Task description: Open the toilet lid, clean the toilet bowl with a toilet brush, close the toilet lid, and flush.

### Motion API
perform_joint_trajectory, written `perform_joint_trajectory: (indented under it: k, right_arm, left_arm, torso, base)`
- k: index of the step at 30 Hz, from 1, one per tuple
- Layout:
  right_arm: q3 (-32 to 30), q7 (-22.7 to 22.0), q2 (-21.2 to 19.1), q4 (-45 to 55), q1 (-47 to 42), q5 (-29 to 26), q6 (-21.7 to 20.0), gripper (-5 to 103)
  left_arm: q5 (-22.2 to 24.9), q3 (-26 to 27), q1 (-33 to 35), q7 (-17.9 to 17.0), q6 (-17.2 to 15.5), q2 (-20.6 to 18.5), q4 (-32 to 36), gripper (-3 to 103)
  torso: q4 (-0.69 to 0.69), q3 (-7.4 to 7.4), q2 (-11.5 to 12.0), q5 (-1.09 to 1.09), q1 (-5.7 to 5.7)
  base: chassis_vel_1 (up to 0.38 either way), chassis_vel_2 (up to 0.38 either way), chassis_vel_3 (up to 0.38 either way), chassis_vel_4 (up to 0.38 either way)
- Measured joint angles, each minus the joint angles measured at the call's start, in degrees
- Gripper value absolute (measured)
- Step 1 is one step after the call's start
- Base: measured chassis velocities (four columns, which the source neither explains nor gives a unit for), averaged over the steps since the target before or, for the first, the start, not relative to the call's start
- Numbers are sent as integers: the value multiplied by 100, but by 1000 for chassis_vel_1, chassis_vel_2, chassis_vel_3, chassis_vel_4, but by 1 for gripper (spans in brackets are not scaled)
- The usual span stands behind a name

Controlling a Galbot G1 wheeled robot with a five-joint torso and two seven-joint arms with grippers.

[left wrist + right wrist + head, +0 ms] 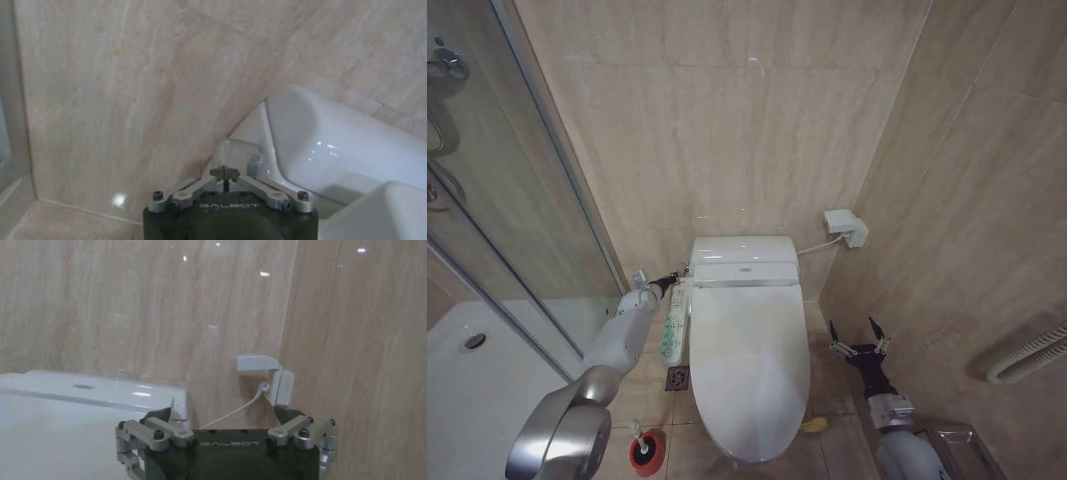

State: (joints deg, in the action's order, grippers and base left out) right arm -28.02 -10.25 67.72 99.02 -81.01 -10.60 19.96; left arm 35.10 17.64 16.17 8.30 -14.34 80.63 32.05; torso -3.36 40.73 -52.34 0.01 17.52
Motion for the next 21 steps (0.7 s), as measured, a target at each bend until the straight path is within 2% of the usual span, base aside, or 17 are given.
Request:
perform_joint_trajectory:
  k: [5, 11, 17, 21]
  right_arm:
    - [0, 0, 0, 0, 0, 0, 0, 100]
    - [0, 0, 0, 0, 0, 0, 0, 100]
    - [0, 0, 0, 0, 0, 0, 0, 100]
    - [0, 0, 0, 0, 0, 0, 0, 100]
  left_arm:
    - [-34, -105, 213, -215, -31, -44, 339, 0]
    - [115, -70, 260, -203, -105, -42, 307, 0]
    - [203, 10, 297, -30, -175, 13, 167, 0]
    - [192, 41, 279, 221, -174, 24, 2, 0]
  torso:
    - [-3, 0, 0, 0, 0]
    - [-3, -1, -1, 1, -1]
    - [-1, -3, -2, 4, -2]
    - [0, -2, -3, 5, -2]
  base:
    - [0, 0, 0, 0]
    - [0, 0, 0, 0]
    - [0, 0, 0, 0]
    - [0, 0, 0, 0]
